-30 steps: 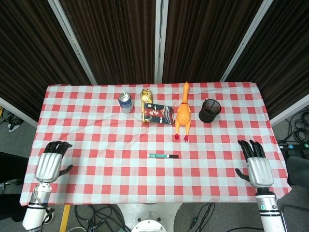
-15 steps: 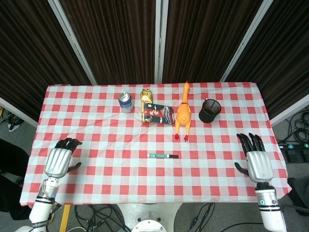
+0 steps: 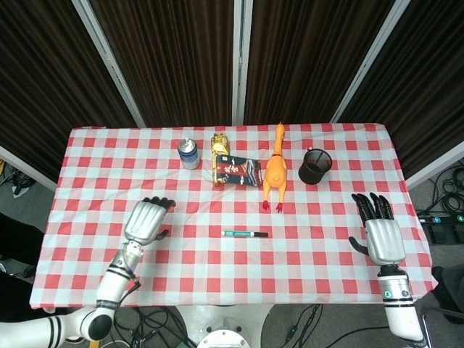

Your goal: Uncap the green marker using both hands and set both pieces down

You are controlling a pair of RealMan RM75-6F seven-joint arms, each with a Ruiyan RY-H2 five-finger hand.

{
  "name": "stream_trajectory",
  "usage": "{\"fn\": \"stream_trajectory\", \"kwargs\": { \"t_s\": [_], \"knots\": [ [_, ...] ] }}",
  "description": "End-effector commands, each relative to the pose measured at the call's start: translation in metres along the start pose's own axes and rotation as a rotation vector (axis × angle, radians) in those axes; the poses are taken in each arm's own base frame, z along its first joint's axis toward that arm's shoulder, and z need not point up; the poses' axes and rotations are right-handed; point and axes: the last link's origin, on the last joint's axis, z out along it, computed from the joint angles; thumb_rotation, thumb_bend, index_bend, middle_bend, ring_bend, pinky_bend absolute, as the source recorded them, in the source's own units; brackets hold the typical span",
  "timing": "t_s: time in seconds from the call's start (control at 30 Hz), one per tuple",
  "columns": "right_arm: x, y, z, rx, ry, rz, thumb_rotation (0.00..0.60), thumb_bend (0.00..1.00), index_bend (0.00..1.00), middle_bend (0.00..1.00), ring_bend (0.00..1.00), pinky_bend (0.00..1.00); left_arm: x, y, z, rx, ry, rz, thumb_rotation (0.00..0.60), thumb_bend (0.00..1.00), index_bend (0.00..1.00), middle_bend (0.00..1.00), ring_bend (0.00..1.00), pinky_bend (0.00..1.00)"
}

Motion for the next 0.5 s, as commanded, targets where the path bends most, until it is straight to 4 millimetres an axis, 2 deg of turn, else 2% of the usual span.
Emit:
{"fn": "stream_trajectory", "kwargs": {
  "t_s": [0.03, 0.27, 0.5],
  "knots": [
    [0.000, 0.001, 0.000, -0.007, 0.001, -0.006, 0.600, 0.07, 0.08, 0.10, 0.00, 0.00, 0.002, 0.040, 0.029, -0.049, -0.045, -0.038, 0.600, 0.19, 0.33, 0.38, 0.40, 0.50],
    [-0.001, 0.003, 0.004, -0.023, -0.016, -0.011, 0.600, 0.07, 0.08, 0.10, 0.00, 0.00, 0.003, 0.080, 0.048, -0.029, -0.061, -0.076, 0.600, 0.21, 0.36, 0.43, 0.48, 0.57],
    [0.001, 0.000, 0.009, -0.014, -0.015, -0.020, 0.600, 0.07, 0.08, 0.10, 0.00, 0.00, 0.001, 0.113, 0.050, -0.026, -0.091, -0.087, 0.600, 0.22, 0.42, 0.45, 0.49, 0.58]
  ]
}}
